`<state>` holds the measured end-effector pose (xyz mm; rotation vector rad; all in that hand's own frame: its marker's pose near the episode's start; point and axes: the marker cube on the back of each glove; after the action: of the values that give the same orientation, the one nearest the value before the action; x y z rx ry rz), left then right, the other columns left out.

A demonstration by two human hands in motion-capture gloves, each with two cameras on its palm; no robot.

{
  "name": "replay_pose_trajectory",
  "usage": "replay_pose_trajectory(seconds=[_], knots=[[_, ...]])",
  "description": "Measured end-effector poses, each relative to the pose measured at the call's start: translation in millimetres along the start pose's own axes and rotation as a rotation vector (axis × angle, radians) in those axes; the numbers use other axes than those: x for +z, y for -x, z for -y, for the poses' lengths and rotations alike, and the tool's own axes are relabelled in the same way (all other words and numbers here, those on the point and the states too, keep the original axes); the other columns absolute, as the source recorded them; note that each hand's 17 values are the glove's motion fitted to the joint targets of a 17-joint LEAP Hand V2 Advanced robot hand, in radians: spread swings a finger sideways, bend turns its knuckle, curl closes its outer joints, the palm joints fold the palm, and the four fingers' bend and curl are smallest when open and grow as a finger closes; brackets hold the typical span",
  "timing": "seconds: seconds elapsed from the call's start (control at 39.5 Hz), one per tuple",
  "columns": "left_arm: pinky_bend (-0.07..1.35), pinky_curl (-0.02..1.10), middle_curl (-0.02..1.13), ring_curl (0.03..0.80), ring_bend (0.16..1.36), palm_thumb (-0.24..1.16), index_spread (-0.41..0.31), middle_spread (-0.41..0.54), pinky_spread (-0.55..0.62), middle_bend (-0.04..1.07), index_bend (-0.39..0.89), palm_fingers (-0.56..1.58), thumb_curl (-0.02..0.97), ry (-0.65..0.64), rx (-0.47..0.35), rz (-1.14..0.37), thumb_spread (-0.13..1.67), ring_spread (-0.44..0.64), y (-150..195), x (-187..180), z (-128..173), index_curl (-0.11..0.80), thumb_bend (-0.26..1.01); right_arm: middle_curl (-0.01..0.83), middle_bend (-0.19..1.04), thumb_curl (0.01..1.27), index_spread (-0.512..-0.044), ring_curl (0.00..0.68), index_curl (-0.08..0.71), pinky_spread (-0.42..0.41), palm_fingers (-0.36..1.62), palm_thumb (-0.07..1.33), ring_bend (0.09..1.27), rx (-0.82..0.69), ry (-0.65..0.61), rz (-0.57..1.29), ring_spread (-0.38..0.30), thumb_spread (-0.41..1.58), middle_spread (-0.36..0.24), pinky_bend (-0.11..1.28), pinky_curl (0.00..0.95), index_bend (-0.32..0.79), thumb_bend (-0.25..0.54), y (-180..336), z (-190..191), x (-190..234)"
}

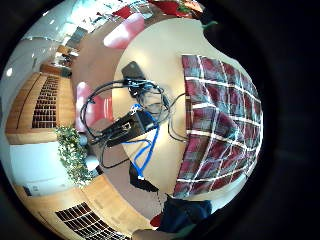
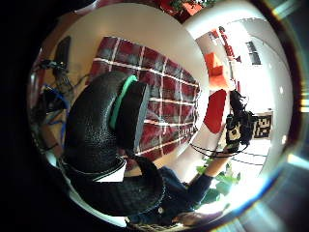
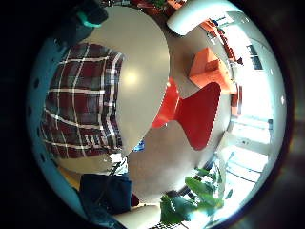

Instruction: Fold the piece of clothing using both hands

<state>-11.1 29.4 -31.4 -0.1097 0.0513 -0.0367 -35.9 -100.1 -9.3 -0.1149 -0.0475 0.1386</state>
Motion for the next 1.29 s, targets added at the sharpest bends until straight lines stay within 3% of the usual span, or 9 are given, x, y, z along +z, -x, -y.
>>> replay_pose_trajectory(seconds=[0.1, 0.18, 0.38, 0.61, 0.68, 0.78, 1.04, 1.16, 1.29], knots=[[0.38, 0.31, 0.26, 0.288, 0.53, 0.2, -0.114, 0.035, 0.12, 0.16, 0.16, 0.36, 0.229, -0.091, 0.005, -0.01, 1.19, 0.13, 0, -4, 5, 0.319, -0.02, 0.284, 0.17, 0.19, -0.36, 0.29, 0.239, 0.146, 0.35, 0.34, 0.43, -0.011, -0.093, 0.001, 0.038, 1.34, -0.15, 0.5, 0.329, 0.14, 0.087, -6, 25, 8], [0.38, 0.32, 0.27, 0.291, 0.53, 0.2, -0.11, 0.036, 0.12, 0.16, 0.16, 0.36, 0.233, -0.056, -0.005, -0.021, 1.2, 0.13, 2, -4, -3, 0.323, -0.02, 0.287, 0.17, 0.19, -0.36, 0.294, 0.24, 0.148, 0.34, 0.34, 0.43, -0.02, -0.119, -0.003, 0.04, 1.35, -0.147, 0.51, 0.331, 0.14, 0.079, -12, 45, 19], [0.38, 0.33, 0.27, 0.296, 0.54, 0.2, -0.108, 0.038, 0.12, 0.16, 0.16, 0.36, 0.241, -0.13, 0.058, -0.054, 1.21, 0.13, 13, 28, 30, 0.331, -0.01, 0.295, 0.18, 0.2, -0.361, 0.3, 0.245, 0.15, 0.34, 0.35, 0.44, -0.061, -0.098, -0.012, 0.041, 1.36, -0.17, 0.51, 0.336, 0.14, 0.059, -14, 12, 7], [0.37, 0.33, 0.29, 0.298, 0.53, 0.23, -0.111, 0.041, 0.13, 0.17, 0.17, 0.37, 0.253, -0.194, 0.065, -0.093, 1.22, 0.13, 22, -3, -45, 0.344, -0.01, 0.305, 0.18, 0.21, -0.361, 0.308, 0.251, 0.151, 0.34, 0.36, 0.44, -0.16, -0.074, -0.059, 0.04, 1.36, -0.136, 0.51, 0.343, 0.14, 0.035, -21, -62, -4], [0.36, 0.33, 0.29, 0.298, 0.52, 0.23, -0.112, 0.045, 0.13, 0.17, 0.17, 0.38, 0.255, -0.175, 0.095, -0.094, 1.22, 0.14, 23, -14, -84, 0.349, -0.01, 0.305, 0.18, 0.21, -0.359, 0.31, 0.252, 0.152, 0.34, 0.36, 0.44, -0.18, -0.071, -0.085, 0.039, 1.36, -0.149, 0.51, 0.345, 0.14, 0.028, -26, -84, -4], [0.35, 0.33, 0.29, 0.298, 0.51, 0.23, -0.113, 0.048, 0.13, 0.16, 0.17, 0.38, 0.257, -0.191, 0.127, -0.112, 1.23, 0.14, 24, -14, -109, 0.354, -0.01, 0.307, 0.18, 0.21, -0.359, 0.312, 0.253, 0.152, 0.34, 0.37, 0.44, -0.195, -0.074, -0.095, 0.039, 1.36, -0.157, 0.51, 0.346, 0.14, 0.017, -32, -98, 3], [0.3, 0.32, 0.29, 0.291, 0.47, 0.28, -0.129, 0.035, 0.12, 0.15, 0.23, 0.46, 0.275, -0.131, 0.231, -0.133, 1.23, 0.14, 29, 48, -176, 0.398, 0.0, 0.313, 0.18, 0.22, -0.36, 0.316, 0.255, 0.152, 0.34, 0.36, 0.43, -0.25, -0.013, -0.087, 0.043, 1.33, -0.162, 0.5, 0.349, 0.14, -0.012, -46, -141, 38], [0.31, 0.34, 0.29, 0.299, 0.48, 0.3, -0.121, 0.045, 0.12, 0.14, 0.18, 0.43, 0.281, -0.056, 0.271, -0.096, 1.22, 0.15, 29, 76, -208, 0.398, -0.01, 0.319, 0.18, 0.23, -0.359, 0.317, 0.254, 0.152, 0.34, 0.37, 0.43, -0.264, 0.057, -0.104, 0.044, 1.31, -0.125, 0.5, 0.35, 0.13, -0.012, -51, -158, 49], [0.35, 0.35, 0.28, 0.313, 0.51, 0.28, -0.108, 0.068, 0.12, 0.13, 0.12, 0.37, 0.287, 0.022, 0.287, -0.055, 1.17, 0.15, 30, 108, -218, 0.373, -0.03, 0.322, 0.18, 0.25, -0.36, 0.322, 0.247, 0.152, 0.33, 0.4, 0.44, -0.272, 0.071, -0.113, 0.044, 1.26, -0.098, 0.51, 0.354, 0.12, -0.008, -59, -151, 64]])
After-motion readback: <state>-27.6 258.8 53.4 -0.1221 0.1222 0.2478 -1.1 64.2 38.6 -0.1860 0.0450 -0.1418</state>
